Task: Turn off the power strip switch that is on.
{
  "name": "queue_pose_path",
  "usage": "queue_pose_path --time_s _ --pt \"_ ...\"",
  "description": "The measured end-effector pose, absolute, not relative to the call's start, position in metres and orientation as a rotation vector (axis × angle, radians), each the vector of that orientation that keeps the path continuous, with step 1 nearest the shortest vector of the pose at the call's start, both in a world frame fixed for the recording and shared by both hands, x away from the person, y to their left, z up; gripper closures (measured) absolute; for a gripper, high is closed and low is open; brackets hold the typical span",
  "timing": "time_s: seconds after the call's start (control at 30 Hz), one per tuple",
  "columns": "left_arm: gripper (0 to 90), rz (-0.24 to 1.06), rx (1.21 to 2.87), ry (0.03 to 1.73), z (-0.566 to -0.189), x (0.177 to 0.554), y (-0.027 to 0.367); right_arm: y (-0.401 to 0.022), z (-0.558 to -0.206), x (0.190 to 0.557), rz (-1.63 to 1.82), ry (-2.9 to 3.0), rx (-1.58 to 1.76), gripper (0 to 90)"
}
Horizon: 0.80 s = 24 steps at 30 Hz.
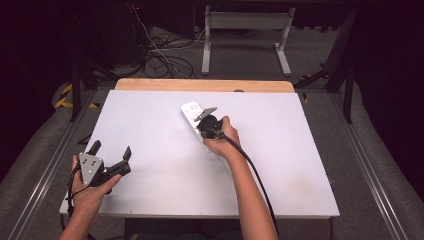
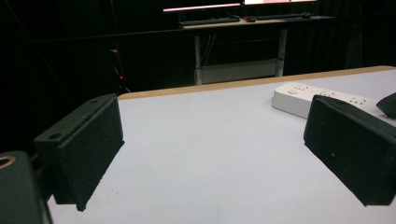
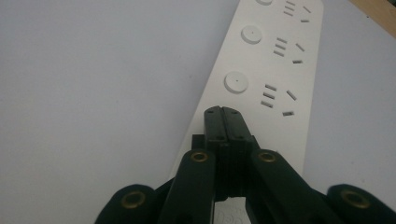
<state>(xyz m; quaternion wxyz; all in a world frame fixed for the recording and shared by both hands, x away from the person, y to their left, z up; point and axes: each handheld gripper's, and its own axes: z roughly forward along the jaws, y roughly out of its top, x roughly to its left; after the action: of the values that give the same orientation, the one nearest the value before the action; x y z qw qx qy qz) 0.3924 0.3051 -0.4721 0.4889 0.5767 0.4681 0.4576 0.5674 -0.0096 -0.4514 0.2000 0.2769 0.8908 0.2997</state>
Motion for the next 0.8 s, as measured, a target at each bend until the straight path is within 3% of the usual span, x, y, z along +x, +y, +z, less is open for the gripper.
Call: queue_pose_path --time_s 0.8 --pt "5.3 1.106 1.397 1.135 -0.4719 0.3928 0.3045 -0.0065 -0.4494 0.5676 0.801 2.498 0.769 90.0"
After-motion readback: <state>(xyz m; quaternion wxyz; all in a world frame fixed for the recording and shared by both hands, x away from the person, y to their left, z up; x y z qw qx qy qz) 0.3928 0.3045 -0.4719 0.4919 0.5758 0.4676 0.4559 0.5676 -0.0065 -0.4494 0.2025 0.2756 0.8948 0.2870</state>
